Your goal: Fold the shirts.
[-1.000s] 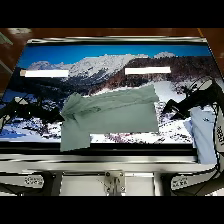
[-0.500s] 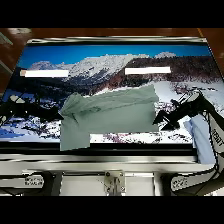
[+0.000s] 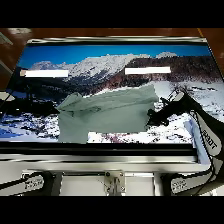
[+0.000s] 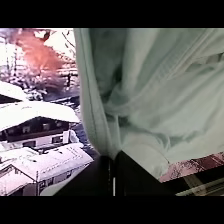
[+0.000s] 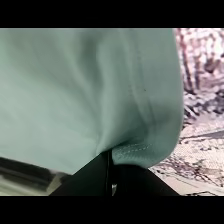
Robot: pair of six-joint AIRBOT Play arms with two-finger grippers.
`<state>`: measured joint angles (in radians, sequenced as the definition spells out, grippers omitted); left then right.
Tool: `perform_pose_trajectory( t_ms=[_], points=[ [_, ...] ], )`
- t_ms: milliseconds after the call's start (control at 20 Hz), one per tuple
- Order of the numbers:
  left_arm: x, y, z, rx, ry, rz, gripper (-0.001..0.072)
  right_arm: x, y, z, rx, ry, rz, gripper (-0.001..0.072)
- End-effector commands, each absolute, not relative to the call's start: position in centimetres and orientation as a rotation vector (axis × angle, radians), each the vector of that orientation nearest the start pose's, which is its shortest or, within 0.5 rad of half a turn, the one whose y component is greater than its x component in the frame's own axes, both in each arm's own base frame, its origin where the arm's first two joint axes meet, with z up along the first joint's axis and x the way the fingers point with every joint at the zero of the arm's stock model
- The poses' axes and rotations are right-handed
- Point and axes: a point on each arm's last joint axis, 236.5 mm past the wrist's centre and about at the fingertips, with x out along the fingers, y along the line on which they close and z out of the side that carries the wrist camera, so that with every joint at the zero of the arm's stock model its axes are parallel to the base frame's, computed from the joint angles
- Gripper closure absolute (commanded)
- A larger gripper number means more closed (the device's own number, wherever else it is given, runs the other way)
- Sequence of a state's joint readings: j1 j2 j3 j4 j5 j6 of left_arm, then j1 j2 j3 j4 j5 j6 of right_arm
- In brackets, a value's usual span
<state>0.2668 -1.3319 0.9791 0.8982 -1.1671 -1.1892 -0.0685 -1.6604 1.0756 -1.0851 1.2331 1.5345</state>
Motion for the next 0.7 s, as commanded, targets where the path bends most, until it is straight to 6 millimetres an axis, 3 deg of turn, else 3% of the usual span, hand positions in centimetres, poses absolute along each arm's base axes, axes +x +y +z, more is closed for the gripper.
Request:
perform_pose_trajectory(
  t_ms=[0,50,150,200,300,400,450,500,550,650],
  points=[
    [37.7,-3.5,3.7,-0.46,1.107,-0.336,0.0671,34.8,9.4,-8.3,0.485,1.64,0.269,0.0644],
    [38.3,-3.4,7.1,-0.412,1.019,-0.347,0.0671,36.3,9.1,-5.4,0.45,1.549,0.297,0.0644],
    [39.0,-3.7,17.2,-0.308,0.769,-0.376,0.0671,39.8,8.0,3.9,0.35,1.281,0.354,0.0644],
    [38.7,-3.8,22.8,-0.253,0.63,-0.372,0.0671,41.0,7.3,9.4,0.285,1.122,0.366,0.0645],
    [36.2,-4.0,35.0,-0.132,0.321,-0.341,0.0671,41.9,5.6,23.4,0.19,0.724,0.332,0.0644],
    [31.1,-4.6,45.9,-0.041,0.016,-0.3,0.0671,39.0,4.2,38.5,0.14,0.275,0.263,0.0645],
    [27.8,-5.0,50.3,-0.005,-0.12,-0.28,0.067,35.9,4.0,44.8,0.131,0.08,0.239,0.0644],
    [24.8,-5.5,53.5,0.024,-0.225,-0.264,0.0671,32.7,3.8,49.2,0.114,-0.058,0.222,0.0644],
    [21.7,-6.0,56.0,0.046,-0.319,-0.252,0.0671,29.3,3.9,52.4,0.086,-0.153,0.211,0.0645],
    [16.5,-7.0,58.7,0.082,-0.44,-0.239,0.0671,24.2,3.8,55.4,0.033,-0.254,0.179,0.0644]
  ],
)
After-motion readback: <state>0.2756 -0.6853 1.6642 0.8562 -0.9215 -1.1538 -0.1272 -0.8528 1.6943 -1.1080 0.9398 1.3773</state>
